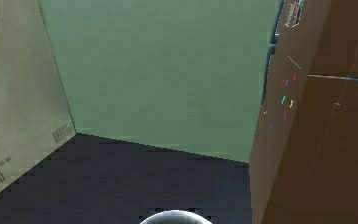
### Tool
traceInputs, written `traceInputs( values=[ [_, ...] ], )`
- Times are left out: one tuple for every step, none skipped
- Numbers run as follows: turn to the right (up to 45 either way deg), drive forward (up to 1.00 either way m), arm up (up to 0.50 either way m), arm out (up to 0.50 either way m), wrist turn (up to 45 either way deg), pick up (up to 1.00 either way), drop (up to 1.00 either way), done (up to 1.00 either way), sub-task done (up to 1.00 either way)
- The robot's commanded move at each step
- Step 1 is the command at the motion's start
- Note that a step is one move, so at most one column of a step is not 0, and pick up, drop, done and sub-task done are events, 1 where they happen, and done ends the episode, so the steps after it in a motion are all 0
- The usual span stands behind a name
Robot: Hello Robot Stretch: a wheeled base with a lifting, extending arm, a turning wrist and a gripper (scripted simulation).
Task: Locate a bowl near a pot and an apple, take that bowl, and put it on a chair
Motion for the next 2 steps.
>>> traceInputs(
  values=[
    [-45.0, 0.0, 0.0, 0.0, 0.0, 0.0, 0.0, 0.0, 0.0],
    [-33.0, 0.0, 0.0, 0.0, 0.0, 0.0, 0.0, 0.0, 0.0]
  ],
)
